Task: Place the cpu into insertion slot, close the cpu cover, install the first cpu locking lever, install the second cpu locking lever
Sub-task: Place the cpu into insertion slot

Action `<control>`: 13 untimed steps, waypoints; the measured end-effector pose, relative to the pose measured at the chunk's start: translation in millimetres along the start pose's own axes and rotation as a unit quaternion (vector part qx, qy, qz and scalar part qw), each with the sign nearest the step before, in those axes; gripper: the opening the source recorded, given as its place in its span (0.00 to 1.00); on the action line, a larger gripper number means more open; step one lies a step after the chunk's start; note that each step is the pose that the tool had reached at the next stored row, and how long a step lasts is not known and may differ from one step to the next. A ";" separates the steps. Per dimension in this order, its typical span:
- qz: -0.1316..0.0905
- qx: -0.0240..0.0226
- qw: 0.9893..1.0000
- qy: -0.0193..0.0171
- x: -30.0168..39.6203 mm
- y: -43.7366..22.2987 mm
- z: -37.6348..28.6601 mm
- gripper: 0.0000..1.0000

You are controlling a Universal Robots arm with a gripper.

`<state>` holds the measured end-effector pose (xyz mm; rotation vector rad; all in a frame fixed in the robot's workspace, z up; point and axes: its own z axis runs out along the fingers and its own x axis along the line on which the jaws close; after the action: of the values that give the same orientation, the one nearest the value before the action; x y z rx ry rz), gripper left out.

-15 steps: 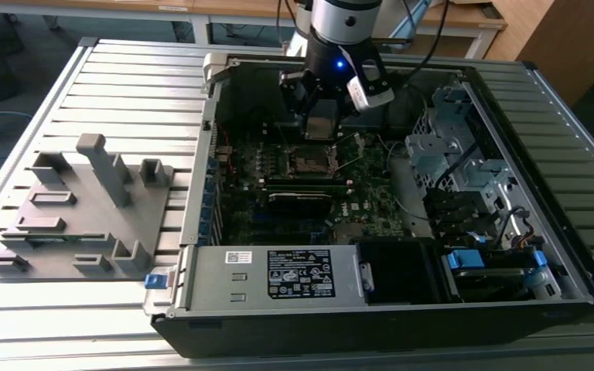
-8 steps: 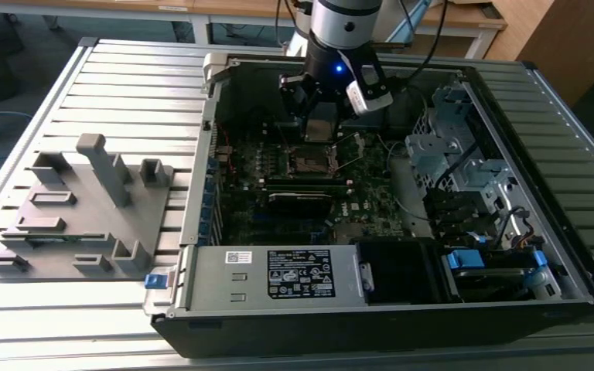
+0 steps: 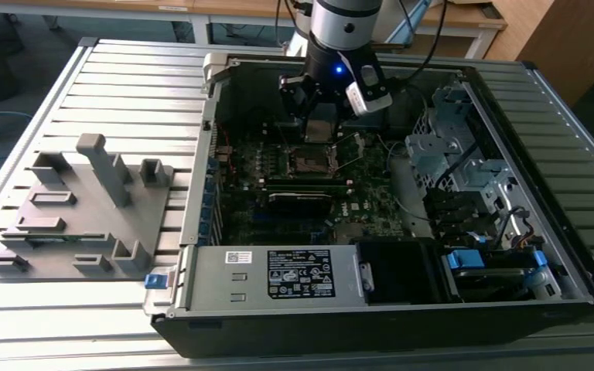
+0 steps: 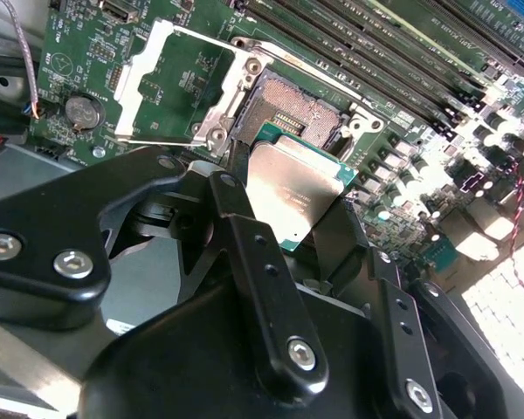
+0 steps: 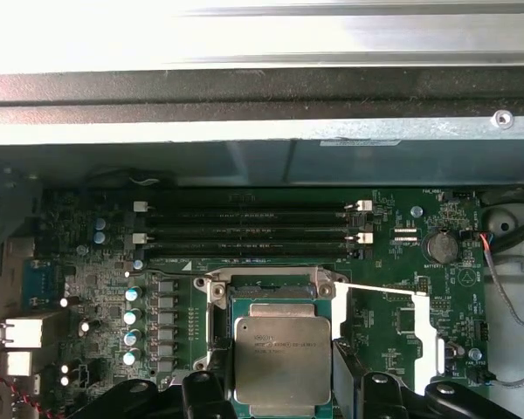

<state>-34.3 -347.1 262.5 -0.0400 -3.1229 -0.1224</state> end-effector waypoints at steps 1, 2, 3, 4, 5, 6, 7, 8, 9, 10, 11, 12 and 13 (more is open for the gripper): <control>0.000 0.000 1.000 0.000 0.0 0.0 0.3 0.54; 0.000 0.000 1.000 0.000 0.0 -0.1 0.7 0.54; 0.000 0.000 1.000 0.000 0.0 -0.1 1.1 0.54; 0.000 0.000 1.000 0.000 0.0 -0.1 1.1 0.54; 0.000 0.000 1.000 0.000 0.0 -0.1 1.1 0.54; 0.000 0.000 1.000 0.000 0.0 -0.1 1.3 0.54; 0.000 0.000 1.000 0.000 0.0 -0.1 1.3 0.54; 0.000 0.000 1.000 0.000 0.0 -0.1 1.3 0.54; 0.000 0.000 1.000 0.000 0.0 -0.1 1.6 0.54; 0.000 0.000 1.000 0.000 0.0 -0.1 2.0 0.54; 0.000 0.000 1.000 0.000 -0.1 -0.2 2.4 0.54; 0.000 0.000 1.000 0.000 0.0 -0.2 2.7 0.54; 0.000 0.000 1.000 0.000 0.0 -0.2 3.1 0.54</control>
<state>-34.3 -347.1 259.4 -0.0400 -3.1228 -0.1221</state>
